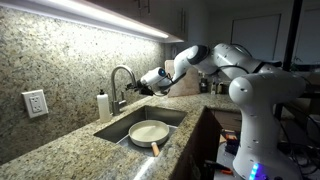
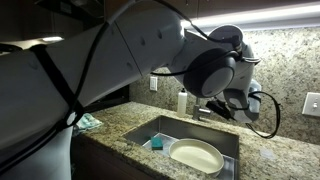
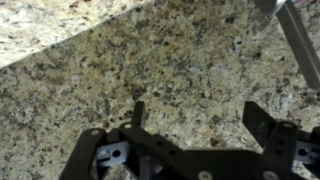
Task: Turn the faucet to the right then open and close the tap and turn the faucet to the left,pick up the sponge and scrub the pan
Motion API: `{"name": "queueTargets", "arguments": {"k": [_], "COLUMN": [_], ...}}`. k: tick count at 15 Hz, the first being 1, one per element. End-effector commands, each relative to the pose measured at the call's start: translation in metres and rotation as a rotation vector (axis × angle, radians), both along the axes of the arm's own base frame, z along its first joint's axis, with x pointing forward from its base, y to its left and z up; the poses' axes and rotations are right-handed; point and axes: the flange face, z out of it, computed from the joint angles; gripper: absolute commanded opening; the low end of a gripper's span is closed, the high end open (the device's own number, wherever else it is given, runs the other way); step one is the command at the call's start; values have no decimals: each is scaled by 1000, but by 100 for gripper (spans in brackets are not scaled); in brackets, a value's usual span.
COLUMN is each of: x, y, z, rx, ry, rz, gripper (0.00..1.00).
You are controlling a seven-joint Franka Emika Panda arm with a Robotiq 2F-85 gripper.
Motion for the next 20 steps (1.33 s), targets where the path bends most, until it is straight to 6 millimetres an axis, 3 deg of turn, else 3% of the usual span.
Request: {"name": "queueTargets", "arguments": {"k": [1, 5, 14, 17, 20], "x": [-22, -48, -111, -131, -157], "y": [-8, 7, 95, 135, 162], "z": [13, -2, -70, -64, -51], "rx": [-28, -78, -171, -178, -185], "ry": [48, 132, 368, 443, 512], "rz": [-53, -57, -22, -28, -50], "gripper": [100, 100, 100, 100, 100]}}
